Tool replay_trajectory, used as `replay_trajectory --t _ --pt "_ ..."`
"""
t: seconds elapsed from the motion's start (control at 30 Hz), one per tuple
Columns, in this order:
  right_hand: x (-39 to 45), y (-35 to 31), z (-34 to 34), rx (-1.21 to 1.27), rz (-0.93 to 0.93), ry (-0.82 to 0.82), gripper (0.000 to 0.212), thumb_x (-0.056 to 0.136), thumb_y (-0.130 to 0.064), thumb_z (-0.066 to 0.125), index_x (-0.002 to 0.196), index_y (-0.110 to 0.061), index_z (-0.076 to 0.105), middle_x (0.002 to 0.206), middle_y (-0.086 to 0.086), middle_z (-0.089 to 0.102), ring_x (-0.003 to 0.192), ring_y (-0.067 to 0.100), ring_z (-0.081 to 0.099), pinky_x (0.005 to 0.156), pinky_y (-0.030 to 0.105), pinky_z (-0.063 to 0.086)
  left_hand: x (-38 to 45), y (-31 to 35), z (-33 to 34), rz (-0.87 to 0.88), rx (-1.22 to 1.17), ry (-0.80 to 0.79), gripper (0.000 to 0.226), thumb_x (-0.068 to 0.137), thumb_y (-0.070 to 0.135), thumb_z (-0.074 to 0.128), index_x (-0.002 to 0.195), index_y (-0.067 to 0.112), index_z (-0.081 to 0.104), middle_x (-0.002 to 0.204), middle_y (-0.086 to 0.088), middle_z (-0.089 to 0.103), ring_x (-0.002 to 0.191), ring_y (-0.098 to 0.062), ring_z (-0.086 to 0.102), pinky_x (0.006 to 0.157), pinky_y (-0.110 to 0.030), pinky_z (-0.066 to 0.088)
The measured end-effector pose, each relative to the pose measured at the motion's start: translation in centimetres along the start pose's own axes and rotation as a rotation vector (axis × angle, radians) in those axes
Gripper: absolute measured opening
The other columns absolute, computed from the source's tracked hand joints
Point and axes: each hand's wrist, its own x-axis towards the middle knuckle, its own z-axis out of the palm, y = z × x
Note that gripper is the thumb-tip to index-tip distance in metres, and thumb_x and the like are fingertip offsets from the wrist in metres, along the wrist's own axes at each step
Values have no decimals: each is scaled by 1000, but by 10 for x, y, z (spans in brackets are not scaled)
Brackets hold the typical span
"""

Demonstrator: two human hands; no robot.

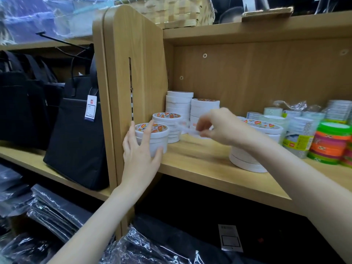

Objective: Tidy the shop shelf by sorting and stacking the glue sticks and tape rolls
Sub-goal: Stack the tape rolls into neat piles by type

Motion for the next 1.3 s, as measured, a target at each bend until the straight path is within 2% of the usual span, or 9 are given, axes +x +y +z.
replay_trajectory --t 0.1,0.37,0.47,0.6,0.7,0.83,1.0,1.2,1.3 --pt "28 -6 -1 28 18 190 18 88 -3 56 102 -5 67 103 10 66 101 23 57 81 28 42 -3 3 -1 -10 -69 78 55 94 23 50 144 32 28 155 -5 8 139 -20 7 100 -22 18" --pt "94 -8 51 22 11 259 23 89 -5 54 111 -3 60 115 15 57 109 28 51 82 26 36 -1 8 5 -158 -204 217 56 89 19 60 138 18 33 139 -9 28 126 -20 28 86 -7 18" --pt "81 -2 53 134 31 297 23 88 -4 54 110 -5 60 115 14 56 108 26 51 84 26 38 -1 7 5 -152 -165 229 59 87 19 61 138 14 32 138 -10 30 126 -21 29 89 -10 20" --pt "31 10 24 160 27 392 26 83 4 50 102 -6 65 102 9 55 100 25 55 89 30 43 -1 13 5 -30 11 331 53 83 12 63 132 11 42 136 -11 37 122 -25 34 98 -36 31" --pt "-19 22 -5 162 17 470 19 83 3 54 92 -7 69 94 8 59 90 21 61 88 32 48 0 31 12 161 56 312 48 80 2 59 126 9 47 130 -14 42 117 -28 38 98 -34 29" --pt "-59 49 -36 77 78 513 13 85 -5 59 86 -11 70 91 9 64 88 24 60 87 38 45 4 60 30 245 -227 -5 50 86 7 57 133 12 39 130 -6 39 123 -20 37 104 -27 29" --pt "-95 84 -41 467 391 203 28 85 -38 60 109 -25 60 117 0 57 103 11 55 81 26 43 8 97 61 80 -528 -508 50 93 17 53 139 12 33 139 -8 41 128 -18 41 106 -30 34" --pt "-115 91 -18 882 440 82 93 64 -33 72 143 -37 23 129 -17 37 99 -3 58 97 39 48 16 110 76 -79 -806 -624 48 94 9 50 139 3 36 138 -9 48 117 -6 46 86 -5 39" --pt "-109 94 -16 828 442 141 79 77 -28 69 144 -32 27 133 -15 37 114 7 52 92 39 51 18 109 78 -94 -849 -643 50 92 9 53 139 5 37 140 -6 46 121 -7 45 98 -13 38"
